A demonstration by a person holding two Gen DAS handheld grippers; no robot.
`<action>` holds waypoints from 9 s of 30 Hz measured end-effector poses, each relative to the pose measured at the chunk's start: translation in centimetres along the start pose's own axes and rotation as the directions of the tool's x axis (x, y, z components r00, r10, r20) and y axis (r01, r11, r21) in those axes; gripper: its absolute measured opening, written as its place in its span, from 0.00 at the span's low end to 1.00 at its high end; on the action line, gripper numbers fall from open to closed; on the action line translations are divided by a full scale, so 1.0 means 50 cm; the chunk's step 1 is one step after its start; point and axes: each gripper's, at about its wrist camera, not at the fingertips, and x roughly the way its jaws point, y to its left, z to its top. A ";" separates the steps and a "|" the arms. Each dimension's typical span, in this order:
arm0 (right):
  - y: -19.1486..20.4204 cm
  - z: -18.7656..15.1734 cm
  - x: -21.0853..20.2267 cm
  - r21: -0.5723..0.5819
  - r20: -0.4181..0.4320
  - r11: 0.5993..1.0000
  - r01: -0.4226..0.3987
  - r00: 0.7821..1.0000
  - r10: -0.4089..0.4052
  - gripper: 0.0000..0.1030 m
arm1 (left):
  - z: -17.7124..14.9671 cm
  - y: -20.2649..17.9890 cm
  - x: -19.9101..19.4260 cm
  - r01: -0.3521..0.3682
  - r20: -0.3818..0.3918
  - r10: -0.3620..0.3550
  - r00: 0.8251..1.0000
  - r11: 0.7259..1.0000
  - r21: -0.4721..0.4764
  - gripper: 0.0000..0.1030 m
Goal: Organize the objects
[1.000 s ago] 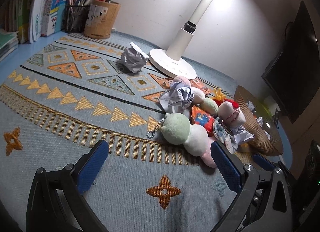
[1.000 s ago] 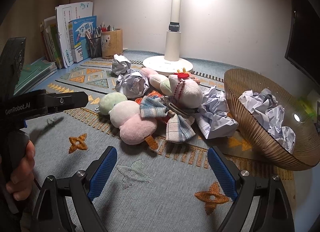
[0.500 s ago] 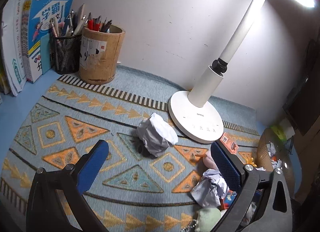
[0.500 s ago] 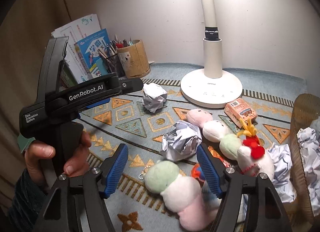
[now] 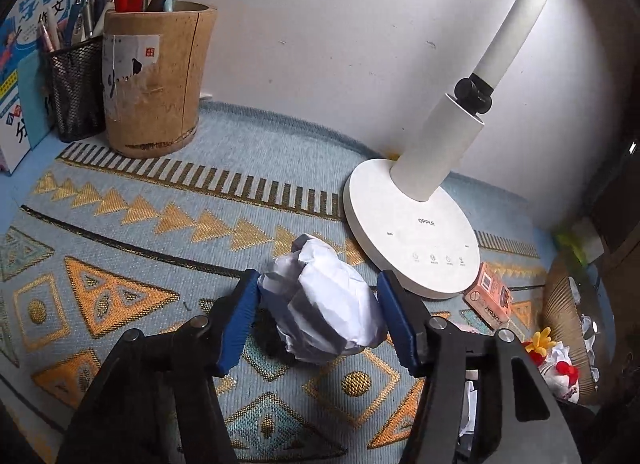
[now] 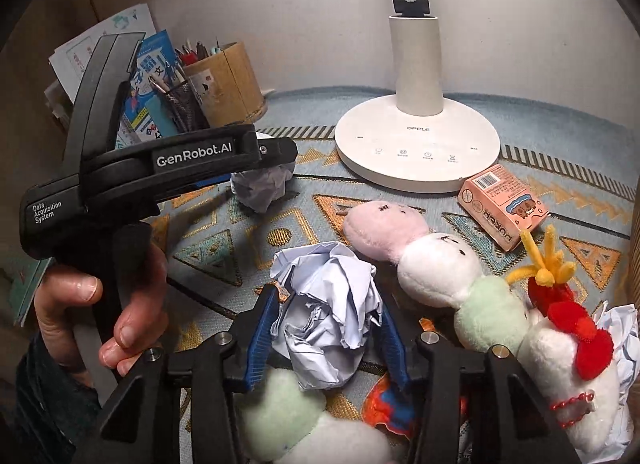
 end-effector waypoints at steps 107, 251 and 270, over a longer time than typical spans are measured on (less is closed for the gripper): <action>-0.098 -0.224 -0.446 0.076 0.348 0.975 0.207 0.911 -0.221 0.90 | -0.278 -0.193 -0.351 -0.249 0.320 0.255 0.912 0.967 -0.062 0.99; -0.127 -0.268 -0.305 0.142 0.129 0.985 0.094 0.985 -0.113 0.86 | -0.354 -0.146 -0.222 -0.112 -0.140 0.150 0.979 0.962 0.248 0.63; -0.123 -0.300 -0.338 0.136 0.107 0.973 0.188 0.973 -0.203 0.86 | -0.303 -0.154 -0.175 -0.070 -0.070 0.074 0.995 0.995 0.068 0.58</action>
